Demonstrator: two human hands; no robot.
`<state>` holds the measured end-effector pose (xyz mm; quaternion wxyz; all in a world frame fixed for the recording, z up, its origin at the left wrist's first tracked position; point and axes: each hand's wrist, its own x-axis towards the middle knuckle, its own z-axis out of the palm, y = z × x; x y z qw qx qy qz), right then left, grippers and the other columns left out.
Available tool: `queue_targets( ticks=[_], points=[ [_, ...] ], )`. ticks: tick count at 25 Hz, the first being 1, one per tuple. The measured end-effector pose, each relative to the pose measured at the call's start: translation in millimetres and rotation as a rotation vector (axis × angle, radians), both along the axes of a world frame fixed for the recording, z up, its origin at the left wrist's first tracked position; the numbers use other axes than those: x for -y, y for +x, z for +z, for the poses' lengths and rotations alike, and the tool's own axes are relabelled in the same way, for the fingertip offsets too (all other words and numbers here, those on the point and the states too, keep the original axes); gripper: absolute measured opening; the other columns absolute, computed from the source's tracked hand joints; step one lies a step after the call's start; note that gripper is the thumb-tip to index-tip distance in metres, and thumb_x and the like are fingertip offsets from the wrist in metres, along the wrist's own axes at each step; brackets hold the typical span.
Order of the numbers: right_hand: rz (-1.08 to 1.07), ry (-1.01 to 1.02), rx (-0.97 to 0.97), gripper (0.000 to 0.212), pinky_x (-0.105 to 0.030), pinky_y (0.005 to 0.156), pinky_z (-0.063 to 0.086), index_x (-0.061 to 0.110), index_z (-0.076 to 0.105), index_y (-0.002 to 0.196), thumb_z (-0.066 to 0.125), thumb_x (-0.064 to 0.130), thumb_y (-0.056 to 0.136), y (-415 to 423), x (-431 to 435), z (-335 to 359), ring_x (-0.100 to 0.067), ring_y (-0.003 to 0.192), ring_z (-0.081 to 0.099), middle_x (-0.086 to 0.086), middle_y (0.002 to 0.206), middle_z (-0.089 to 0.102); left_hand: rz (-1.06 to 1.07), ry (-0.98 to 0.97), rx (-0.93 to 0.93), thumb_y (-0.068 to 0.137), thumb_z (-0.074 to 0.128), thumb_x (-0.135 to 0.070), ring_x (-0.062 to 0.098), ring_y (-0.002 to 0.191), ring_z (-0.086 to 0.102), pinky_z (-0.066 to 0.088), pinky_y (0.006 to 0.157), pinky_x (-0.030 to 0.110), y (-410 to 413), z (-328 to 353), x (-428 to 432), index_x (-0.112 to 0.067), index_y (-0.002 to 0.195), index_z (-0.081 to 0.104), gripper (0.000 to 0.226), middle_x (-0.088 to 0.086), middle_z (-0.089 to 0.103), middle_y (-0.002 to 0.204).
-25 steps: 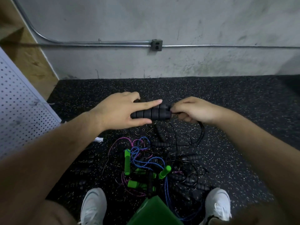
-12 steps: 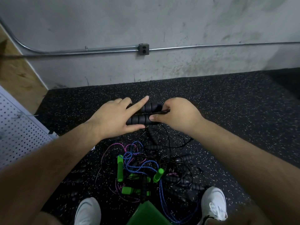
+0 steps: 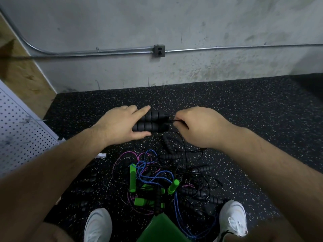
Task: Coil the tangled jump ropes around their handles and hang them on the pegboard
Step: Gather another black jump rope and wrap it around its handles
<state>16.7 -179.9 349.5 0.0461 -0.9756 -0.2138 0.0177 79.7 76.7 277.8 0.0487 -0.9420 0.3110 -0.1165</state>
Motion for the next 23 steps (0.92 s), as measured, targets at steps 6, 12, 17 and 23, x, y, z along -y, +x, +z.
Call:
queue_targets(
  ticks=[6,12,17,23],
  points=[
    [0.138,0.106,0.148,0.022,-0.033,0.084,0.053,0.034,0.067,0.113,0.048,0.038,0.103,16.5,19.3,7.5,-0.008,0.099,0.061,0.017,0.109,0.065,-0.168,-0.083,-0.172,0.079,0.037,-0.086,0.013,0.097,0.060,0.053,0.082,0.031,-23.3,-1.2,14.4,-0.033,0.139,0.040,0.081,-0.013,0.056,0.104],
    [-0.032,0.836,-0.363,0.014,-0.031,0.085,0.053,0.021,0.075,0.099,0.061,0.023,0.099,42.2,32.8,-36.6,-0.010,0.089,0.068,0.004,0.096,0.076,-0.262,-0.325,-0.109,0.082,0.053,-0.076,0.014,0.090,0.059,0.053,0.078,0.031,-47.4,15.2,33.9,-0.030,0.130,0.047,0.067,-0.013,0.056,0.098],
    [-0.209,0.837,-0.593,0.033,-0.025,0.054,0.044,0.020,0.055,0.079,0.039,0.022,0.107,13.4,-4.7,-70.9,-0.009,0.051,0.046,0.010,0.055,0.051,-0.062,-0.183,0.218,0.084,0.046,-0.076,0.028,0.084,0.063,0.055,0.070,0.038,-26.8,15.8,24.7,-0.019,0.132,0.054,0.075,0.002,0.060,0.093],
    [-0.156,0.563,-0.640,0.041,-0.049,0.063,0.057,0.000,0.059,0.107,0.036,0.034,0.108,-13.8,-44.6,-68.2,-0.022,0.062,0.056,-0.009,0.073,0.058,0.117,-0.021,0.235,0.084,0.050,-0.071,0.033,0.086,0.062,0.052,0.071,0.042,-8.0,1.9,7.2,-0.016,0.137,0.051,0.077,0.012,0.062,0.099]
  ],
)
